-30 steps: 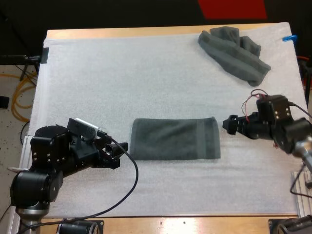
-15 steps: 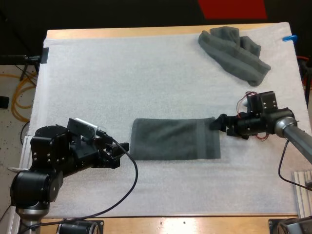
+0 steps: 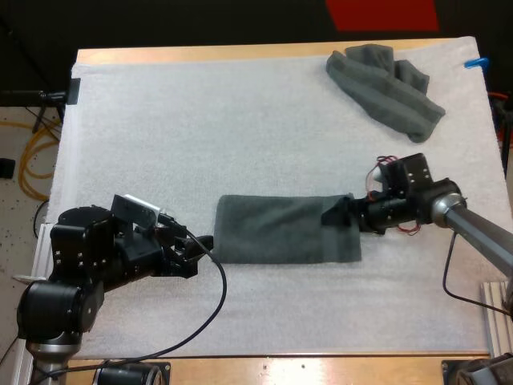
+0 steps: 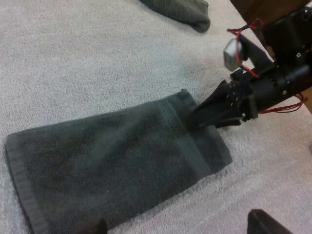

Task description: Pick towel from pile fold and stack

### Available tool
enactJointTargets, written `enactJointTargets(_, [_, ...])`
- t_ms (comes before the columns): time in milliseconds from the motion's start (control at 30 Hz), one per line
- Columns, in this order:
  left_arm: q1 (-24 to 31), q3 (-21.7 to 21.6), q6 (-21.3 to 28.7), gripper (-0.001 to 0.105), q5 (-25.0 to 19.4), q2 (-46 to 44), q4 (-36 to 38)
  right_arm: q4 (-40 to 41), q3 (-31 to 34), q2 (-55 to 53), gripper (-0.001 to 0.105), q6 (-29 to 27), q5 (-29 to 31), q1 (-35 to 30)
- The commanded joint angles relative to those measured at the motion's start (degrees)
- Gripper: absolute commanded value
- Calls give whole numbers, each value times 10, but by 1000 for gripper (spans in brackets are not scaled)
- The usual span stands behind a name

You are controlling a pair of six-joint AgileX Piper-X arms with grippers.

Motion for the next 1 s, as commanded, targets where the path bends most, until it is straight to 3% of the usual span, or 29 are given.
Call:
enactJointTargets(0, [-3,-3,-6,57,6,0,0,23,10,21,79,3,-4,14])
enactJointTargets(100, [-3,-3,-6,57,8,0,0,22,10,30,78,20,1,21])
enactJointTargets(200, [-3,-3,-6,57,8,0,0,24,10,31,60,24,17,19])
enactJointTargets(367, [-3,-3,-6,57,8,0,0,34,10,28,2,20,68,19])
enactJointTargets(500, [-3,-3,-6,57,8,0,0,51,2,13,1,3,121,19])
enactJointTargets(600, [-3,-3,-6,57,8,0,0,91,-12,-13,1,-33,204,19])
enactJointTargets(700, [-3,-3,-6,57,8,0,0,149,-34,-39,1,-84,301,19])
enactJointTargets(867, [-3,-3,-6,57,8,0,0,240,-78,-71,1,-197,522,19])
enactJointTargets(967, [-3,-3,-6,57,8,0,0,257,-95,-82,1,-228,573,19])
